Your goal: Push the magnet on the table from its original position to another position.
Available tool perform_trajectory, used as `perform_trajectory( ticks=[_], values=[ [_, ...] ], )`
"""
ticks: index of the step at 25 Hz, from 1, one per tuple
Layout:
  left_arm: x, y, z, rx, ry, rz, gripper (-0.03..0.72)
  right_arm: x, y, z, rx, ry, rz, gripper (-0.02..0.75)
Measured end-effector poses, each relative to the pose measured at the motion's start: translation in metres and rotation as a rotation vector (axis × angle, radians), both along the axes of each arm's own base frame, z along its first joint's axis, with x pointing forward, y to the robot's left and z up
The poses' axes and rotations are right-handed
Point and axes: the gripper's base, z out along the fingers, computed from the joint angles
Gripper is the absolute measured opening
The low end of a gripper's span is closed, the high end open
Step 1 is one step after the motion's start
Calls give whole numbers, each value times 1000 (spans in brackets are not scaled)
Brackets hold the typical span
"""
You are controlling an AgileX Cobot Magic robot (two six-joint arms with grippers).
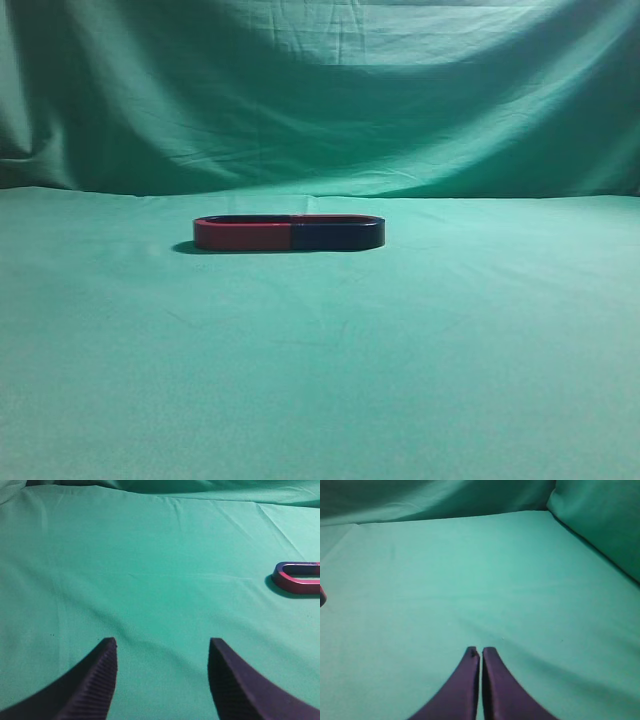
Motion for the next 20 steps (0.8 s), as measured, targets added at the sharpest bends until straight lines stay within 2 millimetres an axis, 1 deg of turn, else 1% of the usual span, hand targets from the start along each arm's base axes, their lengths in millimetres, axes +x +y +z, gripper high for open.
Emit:
perform_trajectory(
  ticks=[20],
  values=[
    [0, 0, 0, 0, 0, 0, 372, 0, 0, -1, 0, 7, -6, 0]
  ],
)
